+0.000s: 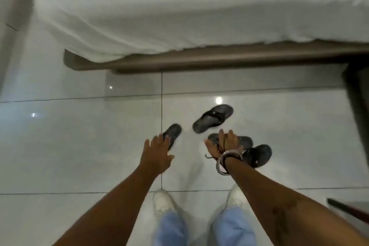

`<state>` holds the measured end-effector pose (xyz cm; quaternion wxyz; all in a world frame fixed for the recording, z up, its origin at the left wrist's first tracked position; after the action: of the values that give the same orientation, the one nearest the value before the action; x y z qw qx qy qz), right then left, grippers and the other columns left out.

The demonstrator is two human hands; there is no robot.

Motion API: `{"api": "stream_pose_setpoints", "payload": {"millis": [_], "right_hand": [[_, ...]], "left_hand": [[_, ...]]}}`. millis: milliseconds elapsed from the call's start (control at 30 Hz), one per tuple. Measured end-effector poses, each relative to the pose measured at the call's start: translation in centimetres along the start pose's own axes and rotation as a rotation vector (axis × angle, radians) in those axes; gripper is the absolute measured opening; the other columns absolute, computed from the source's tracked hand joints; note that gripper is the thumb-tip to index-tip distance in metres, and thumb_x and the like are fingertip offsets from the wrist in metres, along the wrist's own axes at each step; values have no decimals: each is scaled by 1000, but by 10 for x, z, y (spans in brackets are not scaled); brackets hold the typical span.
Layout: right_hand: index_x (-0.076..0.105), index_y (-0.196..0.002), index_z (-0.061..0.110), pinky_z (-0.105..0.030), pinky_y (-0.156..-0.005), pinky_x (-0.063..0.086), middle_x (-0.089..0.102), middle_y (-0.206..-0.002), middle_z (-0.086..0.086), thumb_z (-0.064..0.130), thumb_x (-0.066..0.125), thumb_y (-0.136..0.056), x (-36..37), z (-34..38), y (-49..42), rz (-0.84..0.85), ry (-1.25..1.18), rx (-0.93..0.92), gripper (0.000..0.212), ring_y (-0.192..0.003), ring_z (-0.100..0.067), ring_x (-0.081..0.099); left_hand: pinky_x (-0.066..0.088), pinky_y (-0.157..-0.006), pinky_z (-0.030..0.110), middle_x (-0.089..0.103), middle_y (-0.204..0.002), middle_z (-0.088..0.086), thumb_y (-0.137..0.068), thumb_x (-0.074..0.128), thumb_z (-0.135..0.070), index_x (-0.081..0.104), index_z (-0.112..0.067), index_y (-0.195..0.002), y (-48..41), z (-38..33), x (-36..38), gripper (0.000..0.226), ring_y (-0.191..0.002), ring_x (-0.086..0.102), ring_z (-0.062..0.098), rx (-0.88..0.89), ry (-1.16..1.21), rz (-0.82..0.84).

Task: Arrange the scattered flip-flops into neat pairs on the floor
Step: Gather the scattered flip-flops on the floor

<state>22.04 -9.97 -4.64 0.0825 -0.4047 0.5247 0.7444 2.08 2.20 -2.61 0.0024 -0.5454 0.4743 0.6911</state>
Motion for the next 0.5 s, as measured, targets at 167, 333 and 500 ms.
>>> {"api": "stream_pose_setpoints", "payload": {"millis": [167,333,500], "right_hand": [[46,-137,6,-46,-110,35,41,-145,-21,45,48,-95,138,-54,-122,-15,-121,249,57,-133,-38,38],[28,-148,2,-51,-115,26,26,-154,-22,37,45,-101,217,-86,-233,-10,-206,307,61,-142,-37,24],[40,-140,3,-50,-110,32,43,-144,-20,40,51,-98,248,-102,-292,-128,-170,441,57,-135,-36,37]], "left_hand": [[24,-112,45,39,-150,10,-94,54,-45,34,-15,-146,-100,13,145,63,-138,34,27,12,-74,6],[29,-112,46,58,-131,7,-93,58,-38,54,-14,-128,-187,13,235,42,-122,48,26,48,-173,-27],[23,-114,53,64,-116,7,-89,59,-25,63,-17,-117,-235,23,272,29,-114,52,28,0,-367,-21]]}}
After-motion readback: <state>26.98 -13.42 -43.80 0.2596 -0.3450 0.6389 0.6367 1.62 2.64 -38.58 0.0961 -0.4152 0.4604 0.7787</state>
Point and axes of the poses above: each hand's wrist, its own y-axis away from the middle knuckle, its own x-axis out of the palm, z = x × y, the point moved 4 cm from there along -y, towards the middle knuckle
